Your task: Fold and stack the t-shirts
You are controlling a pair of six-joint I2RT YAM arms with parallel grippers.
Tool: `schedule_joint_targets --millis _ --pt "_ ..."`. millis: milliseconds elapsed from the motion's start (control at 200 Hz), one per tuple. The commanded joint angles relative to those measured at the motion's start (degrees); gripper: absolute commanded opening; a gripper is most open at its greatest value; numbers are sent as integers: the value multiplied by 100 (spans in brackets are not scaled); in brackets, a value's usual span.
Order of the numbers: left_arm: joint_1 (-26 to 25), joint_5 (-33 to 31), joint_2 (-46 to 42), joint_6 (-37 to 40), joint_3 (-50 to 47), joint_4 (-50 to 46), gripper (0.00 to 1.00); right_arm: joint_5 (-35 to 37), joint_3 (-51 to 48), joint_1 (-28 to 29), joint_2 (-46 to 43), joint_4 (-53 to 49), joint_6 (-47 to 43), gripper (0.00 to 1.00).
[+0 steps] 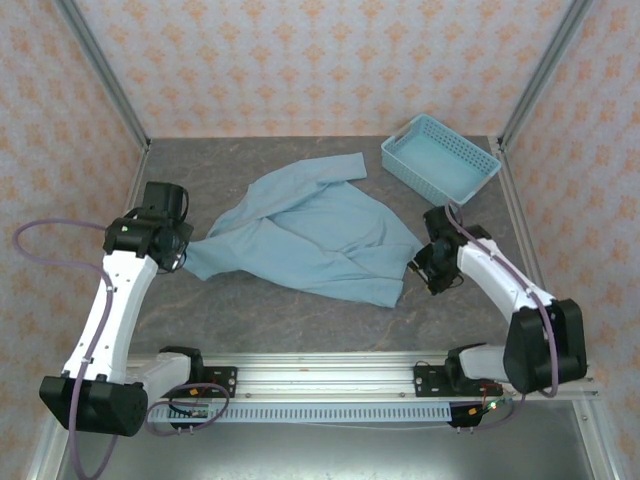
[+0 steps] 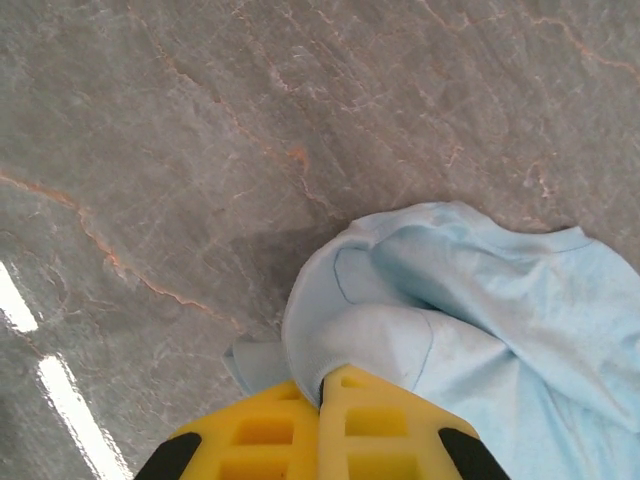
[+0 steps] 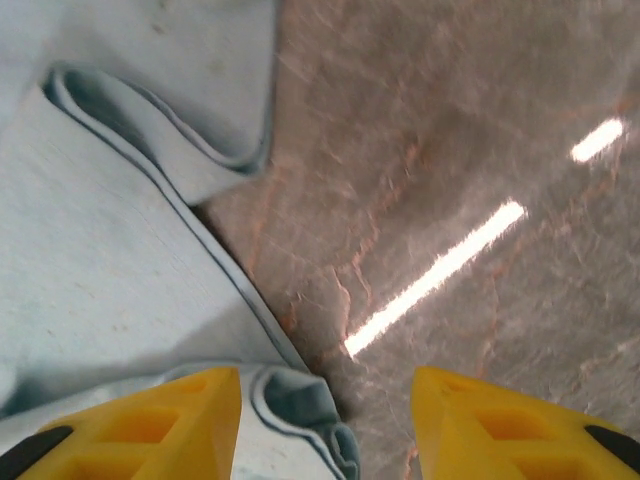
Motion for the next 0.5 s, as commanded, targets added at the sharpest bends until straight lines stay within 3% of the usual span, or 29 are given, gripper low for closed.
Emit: schedule_joint_targets --millis 0,125,230,405,495 --pt "56 -347 15 258 -64 -238 0 -475 -215 290 -391 114 688 48" --pt "56 -338 128 400 -40 -272 0 -264 46 847 -361 -394 169 48" --pt "56 -486 147 442 38 -338 0 381 189 850 -138 -657 -536 49" --pt "56 -1134 179 609 446 -614 0 377 523 697 693 127 -1072 56" --pt "64 -1198 261 704 550 -600 0 356 943 703 1356 344 -1249 50"
